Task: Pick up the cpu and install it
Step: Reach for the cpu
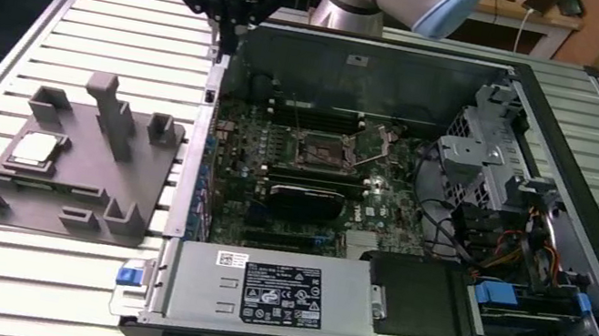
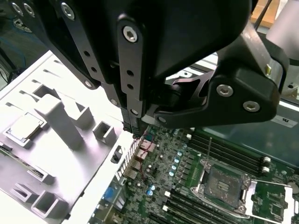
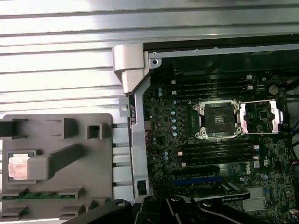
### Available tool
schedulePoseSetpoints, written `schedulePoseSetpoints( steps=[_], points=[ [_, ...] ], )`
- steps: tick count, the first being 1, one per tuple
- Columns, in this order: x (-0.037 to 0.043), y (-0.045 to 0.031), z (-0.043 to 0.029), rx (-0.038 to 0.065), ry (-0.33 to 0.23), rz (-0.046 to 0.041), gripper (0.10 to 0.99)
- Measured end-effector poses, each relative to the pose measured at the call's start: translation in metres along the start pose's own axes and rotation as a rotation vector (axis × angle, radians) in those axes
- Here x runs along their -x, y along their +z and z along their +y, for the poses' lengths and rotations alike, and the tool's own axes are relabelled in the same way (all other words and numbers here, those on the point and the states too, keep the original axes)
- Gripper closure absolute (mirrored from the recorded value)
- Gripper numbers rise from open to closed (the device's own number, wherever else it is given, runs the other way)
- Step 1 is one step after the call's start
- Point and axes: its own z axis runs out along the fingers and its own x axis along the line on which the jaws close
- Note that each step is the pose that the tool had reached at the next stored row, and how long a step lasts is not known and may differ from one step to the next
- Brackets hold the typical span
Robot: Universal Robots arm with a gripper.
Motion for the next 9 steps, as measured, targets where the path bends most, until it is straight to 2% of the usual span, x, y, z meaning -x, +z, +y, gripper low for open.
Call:
schedulePoseSetpoints(
  steps=[9],
  points=[
    [-0.0133,0.0001,-0.001,0.0,0.0,-0.0002,0.98]
  ],
)
